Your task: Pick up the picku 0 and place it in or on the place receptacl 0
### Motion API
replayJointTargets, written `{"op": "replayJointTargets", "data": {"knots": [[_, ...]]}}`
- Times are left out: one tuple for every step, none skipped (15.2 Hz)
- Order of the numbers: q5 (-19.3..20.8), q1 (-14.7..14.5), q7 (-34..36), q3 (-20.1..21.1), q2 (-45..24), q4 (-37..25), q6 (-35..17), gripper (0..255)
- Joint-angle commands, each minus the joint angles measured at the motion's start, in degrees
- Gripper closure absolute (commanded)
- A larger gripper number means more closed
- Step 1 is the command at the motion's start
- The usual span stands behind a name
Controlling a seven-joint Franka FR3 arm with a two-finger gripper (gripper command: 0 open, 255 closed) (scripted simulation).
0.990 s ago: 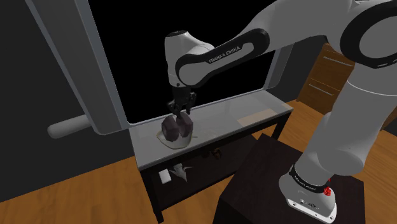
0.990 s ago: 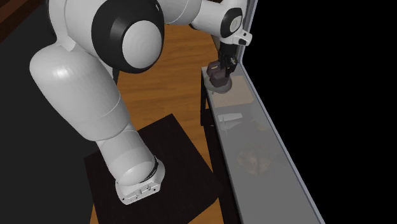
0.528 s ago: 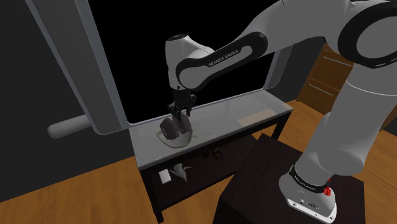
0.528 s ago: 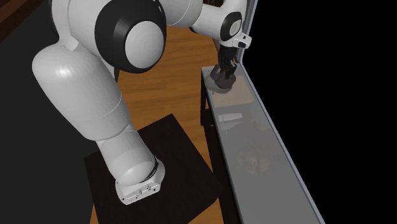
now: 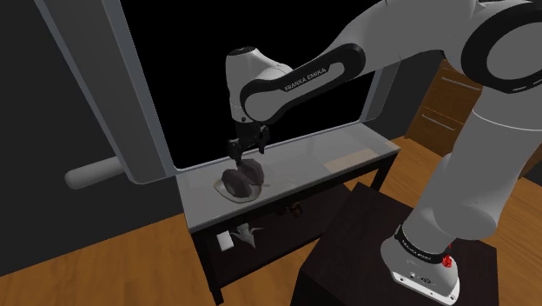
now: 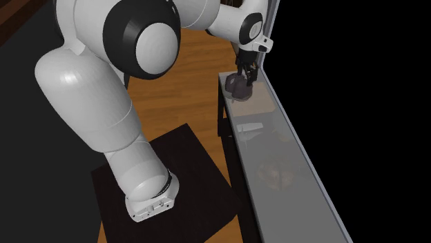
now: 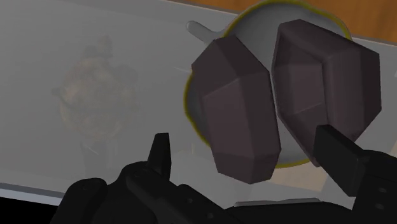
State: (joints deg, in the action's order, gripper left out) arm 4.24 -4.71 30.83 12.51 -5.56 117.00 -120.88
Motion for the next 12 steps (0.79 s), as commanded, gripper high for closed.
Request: {"op": "replayJointTargets", "data": {"knots": [[-0.26, -0.01, -0.17, 0.05, 0.74, -1.10, 1.81, 0], [-0.48, -0.02, -0.32, 0.10, 1.40, -2.29, 3.64, 0], [-0.68, -0.03, -0.46, 0.14, 1.98, -3.56, 5.47, 0], [-0.82, -0.05, -0.55, 0.16, 2.39, -4.61, 6.92, 0], [-0.82, -0.05, -0.55, 0.16, 2.39, -4.61, 6.93, 0], [-0.82, -0.05, -0.56, 0.16, 2.40, -4.60, 6.92, 0], [-0.82, -0.05, -0.55, 0.16, 2.39, -4.61, 6.92, 0], [-0.82, -0.05, -0.55, 0.16, 2.39, -4.61, 6.92, 0], [-0.82, -0.05, -0.55, 0.16, 2.39, -4.61, 6.92, 0], [-0.82, -0.05, -0.55, 0.16, 2.39, -4.61, 6.93, 0], [-0.82, -0.05, -0.55, 0.16, 2.39, -4.61, 6.93, 0], [-0.82, -0.05, -0.55, 0.16, 2.39, -4.61, 6.93, 0]]}}
